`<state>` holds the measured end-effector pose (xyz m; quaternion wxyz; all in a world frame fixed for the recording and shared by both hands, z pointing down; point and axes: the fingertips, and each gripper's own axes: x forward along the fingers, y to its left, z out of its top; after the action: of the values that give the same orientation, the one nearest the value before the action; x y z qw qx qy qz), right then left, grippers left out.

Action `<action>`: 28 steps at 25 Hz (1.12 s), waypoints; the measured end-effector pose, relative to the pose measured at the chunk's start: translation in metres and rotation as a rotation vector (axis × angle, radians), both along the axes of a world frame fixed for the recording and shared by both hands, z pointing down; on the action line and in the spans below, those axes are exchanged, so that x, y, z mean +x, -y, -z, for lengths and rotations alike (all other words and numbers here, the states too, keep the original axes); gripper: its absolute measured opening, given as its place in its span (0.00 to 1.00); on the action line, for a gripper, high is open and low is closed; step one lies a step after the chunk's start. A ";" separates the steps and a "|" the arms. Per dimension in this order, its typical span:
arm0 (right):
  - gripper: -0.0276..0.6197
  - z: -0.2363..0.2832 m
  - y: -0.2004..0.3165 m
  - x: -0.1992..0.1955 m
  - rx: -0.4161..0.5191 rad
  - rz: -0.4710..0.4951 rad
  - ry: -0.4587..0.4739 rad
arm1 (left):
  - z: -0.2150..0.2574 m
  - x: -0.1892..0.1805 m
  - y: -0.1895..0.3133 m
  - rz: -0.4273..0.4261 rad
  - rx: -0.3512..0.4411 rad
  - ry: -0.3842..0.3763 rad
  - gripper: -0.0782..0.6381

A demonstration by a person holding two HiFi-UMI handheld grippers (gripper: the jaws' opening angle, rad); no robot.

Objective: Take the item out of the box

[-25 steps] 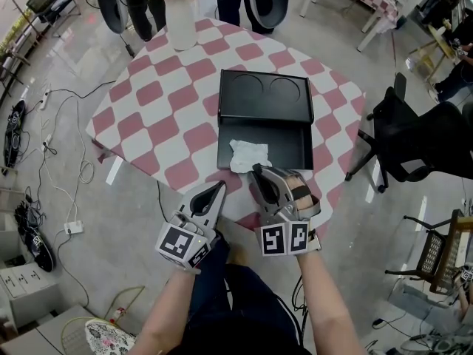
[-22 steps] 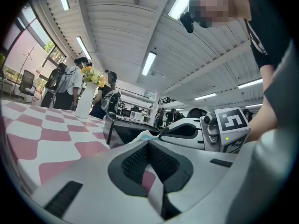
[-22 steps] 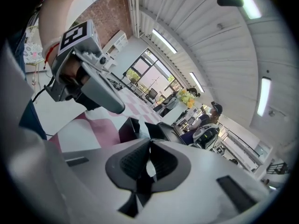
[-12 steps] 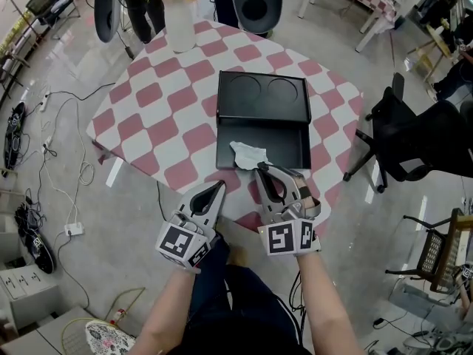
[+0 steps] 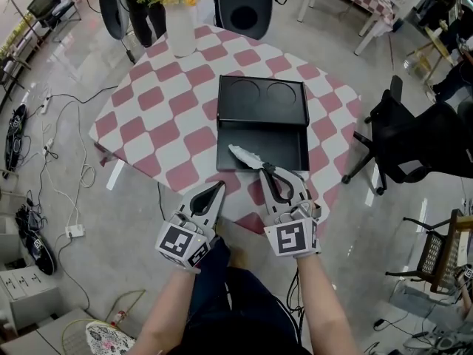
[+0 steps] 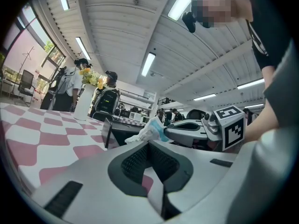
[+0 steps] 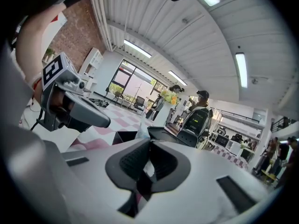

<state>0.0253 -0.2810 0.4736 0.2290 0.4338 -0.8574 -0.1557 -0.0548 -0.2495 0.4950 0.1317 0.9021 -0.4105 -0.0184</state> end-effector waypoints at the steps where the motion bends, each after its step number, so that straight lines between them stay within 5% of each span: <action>1: 0.05 0.001 0.000 0.001 -0.003 -0.007 0.010 | 0.001 0.000 -0.001 0.001 0.001 0.001 0.11; 28: 0.05 0.032 -0.003 0.017 -0.043 -0.092 0.192 | 0.026 -0.004 -0.003 -0.008 0.029 0.014 0.11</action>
<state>0.0427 -0.2782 0.4415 0.1618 0.4804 -0.8578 -0.0845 -0.0589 -0.2462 0.4693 0.1156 0.9057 -0.4075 -0.0177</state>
